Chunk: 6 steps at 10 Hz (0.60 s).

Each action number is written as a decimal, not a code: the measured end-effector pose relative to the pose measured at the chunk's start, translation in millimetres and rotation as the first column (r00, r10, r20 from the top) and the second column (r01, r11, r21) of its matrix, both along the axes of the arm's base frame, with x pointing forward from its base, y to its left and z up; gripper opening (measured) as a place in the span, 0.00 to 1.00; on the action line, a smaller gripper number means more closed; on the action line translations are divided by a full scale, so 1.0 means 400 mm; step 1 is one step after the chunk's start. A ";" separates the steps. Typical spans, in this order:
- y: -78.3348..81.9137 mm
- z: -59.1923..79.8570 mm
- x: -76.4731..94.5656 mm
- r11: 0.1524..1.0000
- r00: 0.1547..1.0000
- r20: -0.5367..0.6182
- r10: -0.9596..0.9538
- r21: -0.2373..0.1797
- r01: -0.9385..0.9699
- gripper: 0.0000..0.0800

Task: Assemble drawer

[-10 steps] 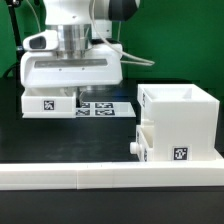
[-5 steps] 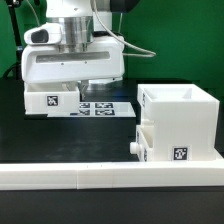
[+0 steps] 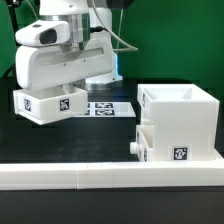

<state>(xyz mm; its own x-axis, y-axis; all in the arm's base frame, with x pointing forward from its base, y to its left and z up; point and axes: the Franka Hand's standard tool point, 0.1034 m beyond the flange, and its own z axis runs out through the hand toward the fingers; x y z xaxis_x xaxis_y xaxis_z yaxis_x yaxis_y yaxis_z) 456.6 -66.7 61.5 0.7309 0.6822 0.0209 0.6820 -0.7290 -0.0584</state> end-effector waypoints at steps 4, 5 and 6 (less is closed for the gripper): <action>-0.005 -0.008 -0.010 0.968 0.968 0.010 0.252 0.004 -0.252 0.05; -0.010 -0.008 -0.007 0.936 0.936 0.007 0.353 0.005 -0.353 0.05; -0.008 0.007 0.020 0.898 0.898 0.003 0.441 0.004 -0.441 0.05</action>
Offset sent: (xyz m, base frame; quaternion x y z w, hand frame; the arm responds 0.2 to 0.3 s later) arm 0.0000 0.0000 0.0000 0.0000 0.0000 -0.1296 0.9916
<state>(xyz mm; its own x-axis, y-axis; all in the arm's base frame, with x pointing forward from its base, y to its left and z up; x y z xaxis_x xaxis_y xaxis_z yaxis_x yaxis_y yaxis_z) 464.8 -69.9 64.2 0.3555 0.9343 0.0259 0.9335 -0.3535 -0.0593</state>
